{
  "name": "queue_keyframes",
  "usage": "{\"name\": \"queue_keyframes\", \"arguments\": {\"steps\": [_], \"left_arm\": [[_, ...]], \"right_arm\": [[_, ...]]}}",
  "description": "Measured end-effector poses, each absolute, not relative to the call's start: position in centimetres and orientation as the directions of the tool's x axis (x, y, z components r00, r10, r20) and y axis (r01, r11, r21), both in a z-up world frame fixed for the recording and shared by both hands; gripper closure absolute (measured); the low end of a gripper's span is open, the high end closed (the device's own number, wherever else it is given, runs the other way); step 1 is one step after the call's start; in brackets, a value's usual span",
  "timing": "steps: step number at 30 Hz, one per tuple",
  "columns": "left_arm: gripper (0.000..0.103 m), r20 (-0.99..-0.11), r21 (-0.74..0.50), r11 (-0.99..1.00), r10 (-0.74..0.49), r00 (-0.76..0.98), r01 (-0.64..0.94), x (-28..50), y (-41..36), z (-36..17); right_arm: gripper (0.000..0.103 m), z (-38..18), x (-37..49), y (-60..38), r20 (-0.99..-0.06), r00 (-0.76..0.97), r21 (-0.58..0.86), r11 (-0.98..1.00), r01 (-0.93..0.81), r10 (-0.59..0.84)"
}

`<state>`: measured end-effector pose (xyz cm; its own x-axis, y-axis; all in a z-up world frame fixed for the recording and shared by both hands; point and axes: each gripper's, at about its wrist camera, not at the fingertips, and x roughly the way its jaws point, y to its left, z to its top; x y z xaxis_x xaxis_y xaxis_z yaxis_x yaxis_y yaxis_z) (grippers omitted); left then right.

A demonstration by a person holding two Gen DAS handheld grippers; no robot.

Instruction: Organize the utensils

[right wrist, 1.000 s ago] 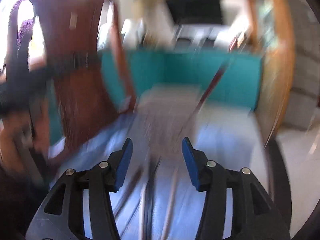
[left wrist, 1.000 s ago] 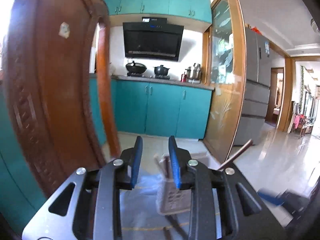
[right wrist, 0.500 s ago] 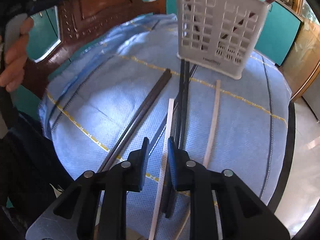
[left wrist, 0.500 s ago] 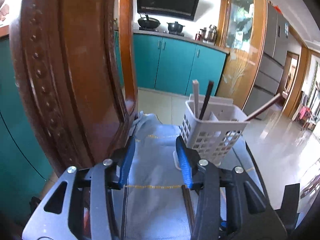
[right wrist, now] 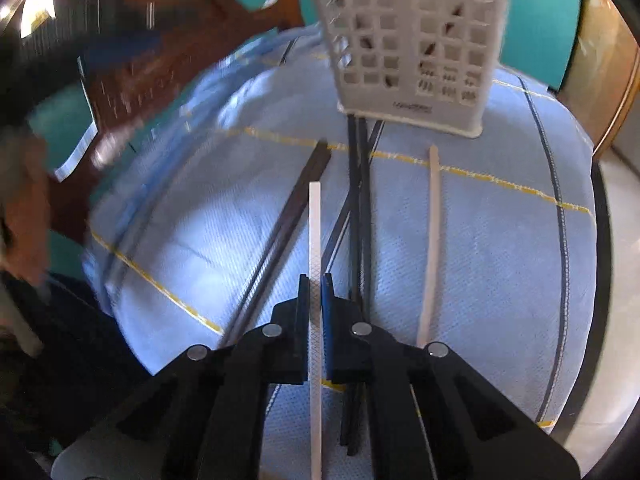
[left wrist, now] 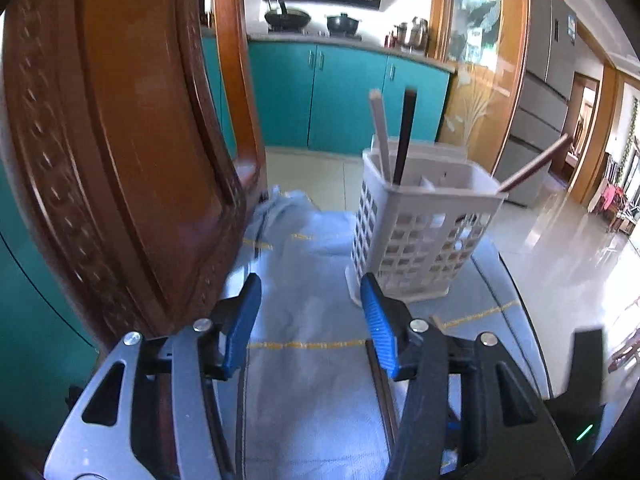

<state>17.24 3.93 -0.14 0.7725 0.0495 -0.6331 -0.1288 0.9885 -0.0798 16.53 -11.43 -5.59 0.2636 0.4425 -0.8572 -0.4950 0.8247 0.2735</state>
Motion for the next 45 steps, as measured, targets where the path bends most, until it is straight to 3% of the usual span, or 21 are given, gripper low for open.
{"name": "queue_keyframes", "arguments": {"steps": [7,10,15,18,20,23,25,34,37,45], "left_arm": [[0.050,-0.773,-0.115,0.991,-0.044,0.633,-0.071,18.5,2.8,-4.1],[0.050,-0.820,-0.122,0.992,-0.085,0.566,-0.028,18.8,1.5,-6.1],[0.050,-0.864,-0.124,0.992,-0.126,0.488,0.036,19.1,-0.9,-8.4],[0.050,-0.877,-0.102,0.993,-0.117,0.467,0.057,18.9,-1.8,-9.2],[0.064,-0.885,-0.076,0.995,-0.098,0.454,0.067,19.0,-2.5,-10.0],[0.071,-0.878,-0.021,0.996,-0.060,0.474,0.088,19.1,-3.2,-10.2],[0.085,-0.876,-0.027,0.996,-0.064,0.478,0.084,19.2,-3.1,-10.2],[0.090,-0.864,-0.054,0.997,-0.078,0.498,0.062,19.0,-1.9,-9.0],[0.090,-0.852,-0.062,0.996,-0.089,0.517,0.071,18.6,-1.7,-7.9],[0.090,-0.839,-0.072,0.996,-0.094,0.536,0.062,17.7,-0.9,-7.0]], "right_arm": [[0.097,-3.4,19.3,-18.0,-0.833,0.343,0.319,0.884,-0.342,0.433],[0.097,-3.9,20.1,-19.4,-0.868,0.386,0.216,0.939,-0.268,0.311],[0.097,-5.6,20.2,-18.7,-0.903,0.347,0.168,0.951,-0.260,0.255],[0.095,-6.0,20.0,-18.5,-0.909,0.336,0.165,0.952,-0.258,0.248],[0.093,-6.0,20.2,-18.6,-0.910,0.342,0.158,0.958,-0.240,0.235],[0.086,-6.2,20.6,-18.9,-0.912,0.346,0.155,0.966,-0.205,0.220],[0.084,-6.6,21.1,-18.9,-0.918,0.337,0.151,0.970,-0.192,0.210],[0.084,-7.2,20.1,-17.2,-0.923,0.316,0.137,0.957,-0.257,0.217],[0.095,-7.3,19.9,-16.8,-0.921,0.316,0.146,0.953,-0.266,0.229],[0.097,-8.0,19.7,-16.8,-0.877,0.216,0.383,0.896,-0.224,0.428]]}}
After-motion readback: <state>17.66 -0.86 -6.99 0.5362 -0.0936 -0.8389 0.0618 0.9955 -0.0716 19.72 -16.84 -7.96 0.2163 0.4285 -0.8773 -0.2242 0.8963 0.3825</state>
